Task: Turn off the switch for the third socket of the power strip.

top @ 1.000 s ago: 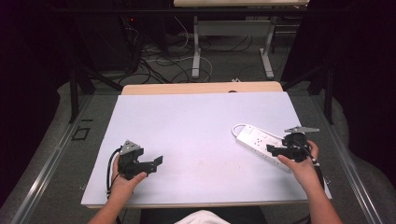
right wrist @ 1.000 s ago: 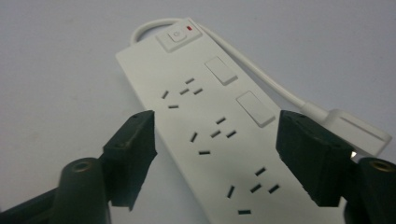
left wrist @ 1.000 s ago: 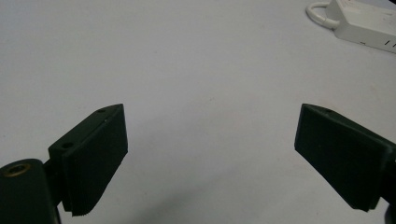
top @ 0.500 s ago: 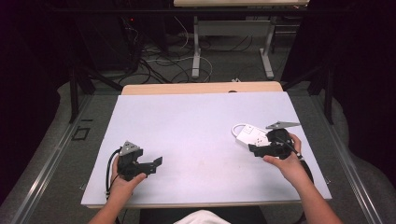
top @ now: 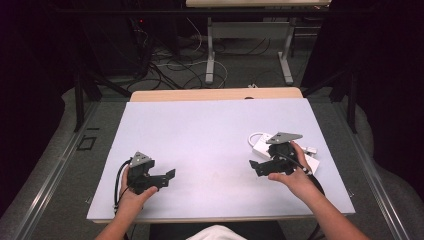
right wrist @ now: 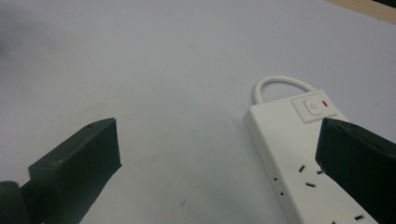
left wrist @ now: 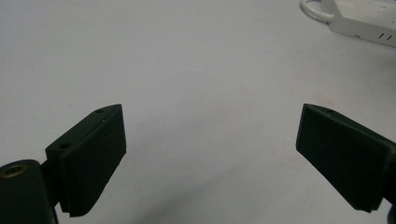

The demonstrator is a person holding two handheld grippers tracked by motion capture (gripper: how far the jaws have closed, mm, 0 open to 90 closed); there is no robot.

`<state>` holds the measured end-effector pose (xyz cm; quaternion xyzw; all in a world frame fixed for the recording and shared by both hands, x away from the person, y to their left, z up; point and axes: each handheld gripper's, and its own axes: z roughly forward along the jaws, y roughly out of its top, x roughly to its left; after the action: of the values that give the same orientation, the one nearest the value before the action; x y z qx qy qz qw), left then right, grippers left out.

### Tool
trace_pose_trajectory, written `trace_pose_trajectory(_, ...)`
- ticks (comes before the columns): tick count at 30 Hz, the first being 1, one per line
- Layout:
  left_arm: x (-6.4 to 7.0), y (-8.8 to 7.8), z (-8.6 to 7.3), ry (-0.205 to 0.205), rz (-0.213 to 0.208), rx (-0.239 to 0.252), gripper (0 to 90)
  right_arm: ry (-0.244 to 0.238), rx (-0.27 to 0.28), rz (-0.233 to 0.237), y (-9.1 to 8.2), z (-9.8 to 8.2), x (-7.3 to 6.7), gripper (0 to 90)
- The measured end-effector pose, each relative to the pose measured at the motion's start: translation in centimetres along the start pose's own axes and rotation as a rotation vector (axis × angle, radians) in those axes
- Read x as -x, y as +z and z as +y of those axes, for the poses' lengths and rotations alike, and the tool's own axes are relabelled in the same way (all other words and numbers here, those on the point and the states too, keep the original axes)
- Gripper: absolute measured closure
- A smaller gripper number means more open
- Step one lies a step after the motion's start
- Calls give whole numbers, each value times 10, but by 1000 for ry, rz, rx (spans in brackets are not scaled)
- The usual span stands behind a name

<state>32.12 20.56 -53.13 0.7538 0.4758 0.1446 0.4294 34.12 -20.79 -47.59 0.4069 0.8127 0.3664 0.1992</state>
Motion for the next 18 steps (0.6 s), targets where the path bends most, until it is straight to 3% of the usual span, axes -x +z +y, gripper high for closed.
trace_pose_trajectory(3, 1, 0, 0, 9, -8, -12, 75, -40, 11, 10, 3, 0, -9, 0)
trace_pose_trajectory(9, 3, 3, -1, 9, -2, -10, 56, -56, 27, 68, 9, -4, -28, 0)
trace_pose_trajectory(18, 8, 7, -1, 28, -21, -31, 31, -94, 23, 109, 21, -15, -51, 0)
